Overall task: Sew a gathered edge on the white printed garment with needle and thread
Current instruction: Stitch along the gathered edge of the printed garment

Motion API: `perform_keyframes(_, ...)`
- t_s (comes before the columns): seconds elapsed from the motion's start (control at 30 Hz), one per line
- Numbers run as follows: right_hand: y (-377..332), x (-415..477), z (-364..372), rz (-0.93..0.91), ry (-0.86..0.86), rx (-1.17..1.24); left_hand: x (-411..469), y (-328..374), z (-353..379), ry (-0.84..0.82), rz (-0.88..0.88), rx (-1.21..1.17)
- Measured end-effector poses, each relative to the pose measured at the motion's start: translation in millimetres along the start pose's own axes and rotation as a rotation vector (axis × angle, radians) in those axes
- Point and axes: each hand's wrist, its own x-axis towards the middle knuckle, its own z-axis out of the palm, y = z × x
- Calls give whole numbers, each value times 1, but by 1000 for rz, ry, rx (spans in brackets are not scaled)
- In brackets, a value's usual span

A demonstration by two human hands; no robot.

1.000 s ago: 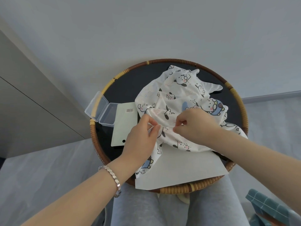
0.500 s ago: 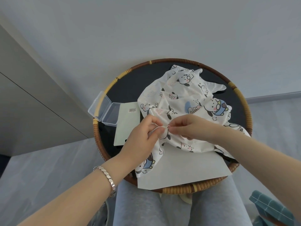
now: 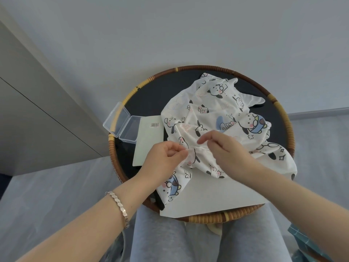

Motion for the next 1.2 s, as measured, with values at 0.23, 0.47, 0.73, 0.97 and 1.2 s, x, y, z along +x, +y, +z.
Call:
perform_keyframes(0.23, -4, -18, 16, 107, -118, 106, 1, -7, -3, -2, 25, 22)
perform_keyframes(0.47, -4, -22, 16, 48, -106, 12, -1, -10, -4, -13, 22, -18)
perform_keyframes(0.73, -5, -18, 17, 67, -108, -39, -1, -5, -3, -7, 39, 31)
perform_keyframes(0.97, -4, -19, 17, 78, -108, -24, -2, -6, 0, -11, 40, 40)
perform_keyframes(1.2, -4, -17, 18, 78, -109, -45, -8, -2, 5, 3, 83, 55)
